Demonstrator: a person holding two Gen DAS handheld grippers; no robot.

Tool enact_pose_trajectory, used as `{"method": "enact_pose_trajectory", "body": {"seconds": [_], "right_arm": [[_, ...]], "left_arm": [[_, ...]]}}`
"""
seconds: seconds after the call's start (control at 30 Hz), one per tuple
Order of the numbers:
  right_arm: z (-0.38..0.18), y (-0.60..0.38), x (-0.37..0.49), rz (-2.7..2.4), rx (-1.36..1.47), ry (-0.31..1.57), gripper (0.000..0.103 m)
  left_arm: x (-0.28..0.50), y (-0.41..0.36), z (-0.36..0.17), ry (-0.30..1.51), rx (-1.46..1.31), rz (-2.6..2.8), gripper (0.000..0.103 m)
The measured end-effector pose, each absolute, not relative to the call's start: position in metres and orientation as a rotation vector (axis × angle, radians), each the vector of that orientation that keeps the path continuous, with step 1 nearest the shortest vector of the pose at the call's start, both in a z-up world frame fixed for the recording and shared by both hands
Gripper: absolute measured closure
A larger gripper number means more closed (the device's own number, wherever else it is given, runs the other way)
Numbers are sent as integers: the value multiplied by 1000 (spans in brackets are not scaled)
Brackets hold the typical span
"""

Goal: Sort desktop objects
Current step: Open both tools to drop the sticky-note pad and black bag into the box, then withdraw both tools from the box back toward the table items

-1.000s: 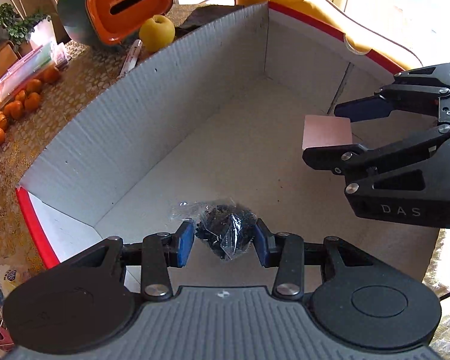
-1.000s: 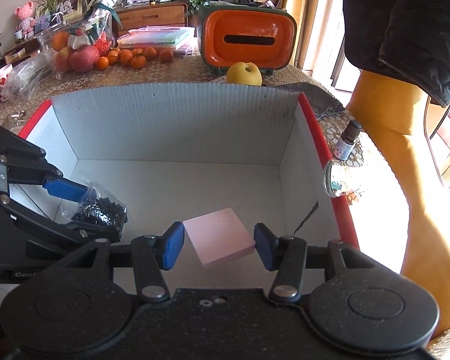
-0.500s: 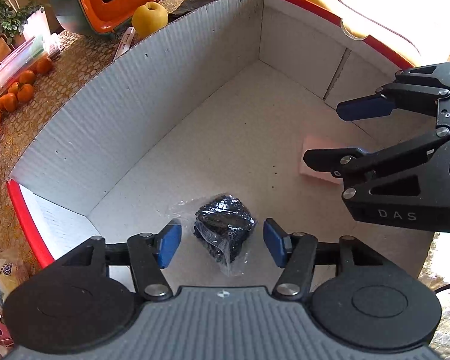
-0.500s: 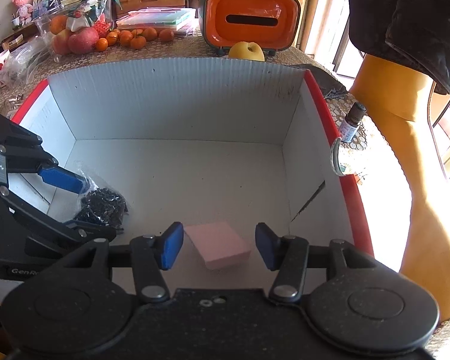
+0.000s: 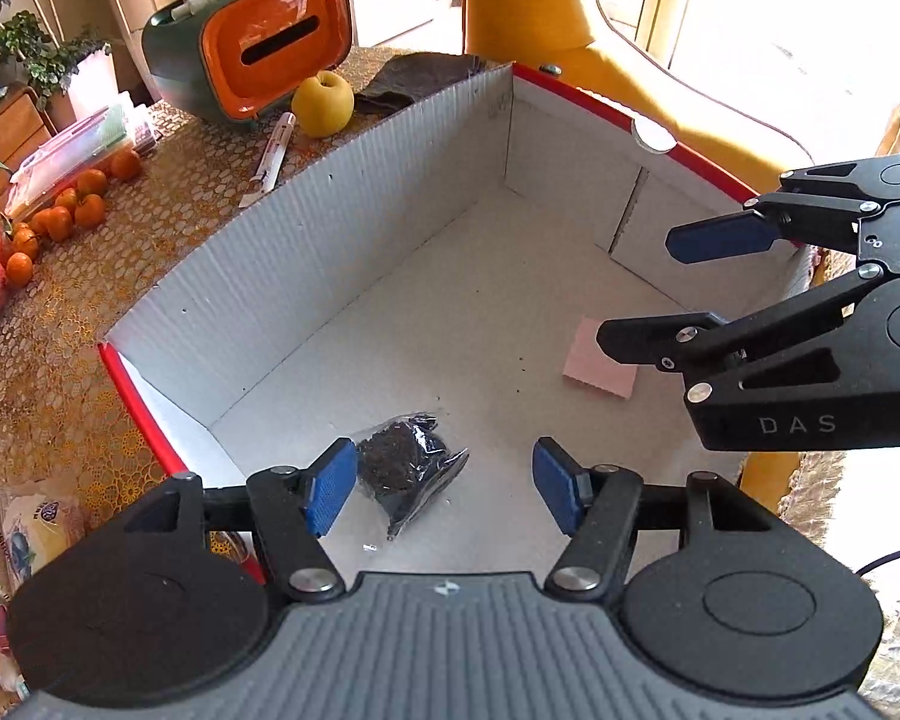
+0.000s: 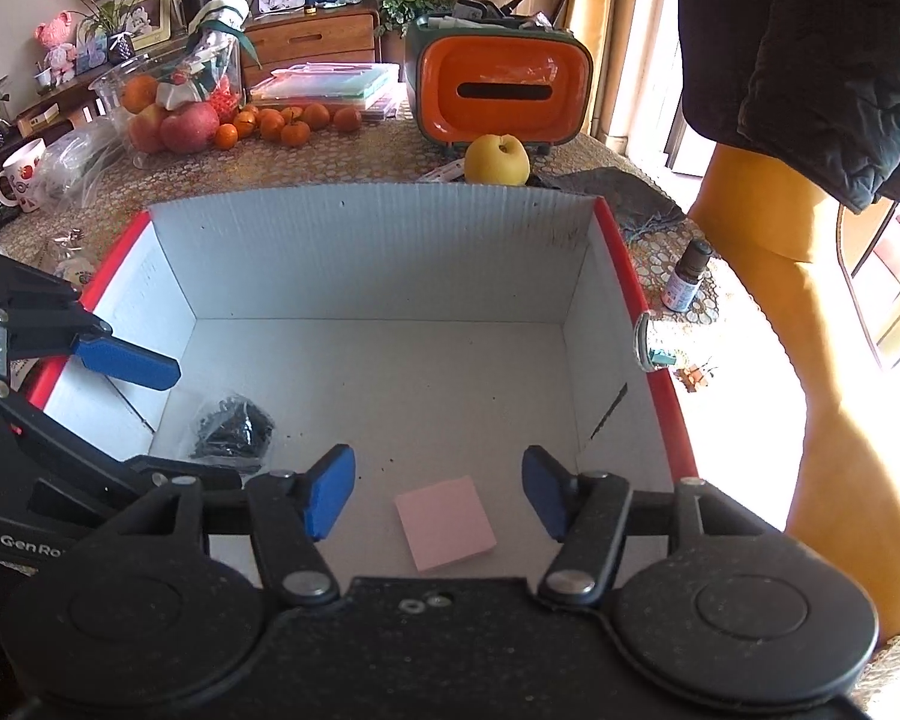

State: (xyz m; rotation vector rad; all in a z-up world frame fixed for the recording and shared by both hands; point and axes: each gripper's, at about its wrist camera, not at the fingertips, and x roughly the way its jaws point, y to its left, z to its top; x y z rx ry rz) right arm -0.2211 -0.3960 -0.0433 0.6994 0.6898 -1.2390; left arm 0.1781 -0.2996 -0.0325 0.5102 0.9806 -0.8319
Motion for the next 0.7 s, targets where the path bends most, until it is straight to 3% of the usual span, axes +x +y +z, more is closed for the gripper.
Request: {"method": "enact_pose_trajectory", "body": {"seconds": [0.7], "right_arm": [[22, -338, -185, -1242, 600, 612, 39]], "left_arm": [[129, -222, 33, 807, 370, -830, 39]]}}
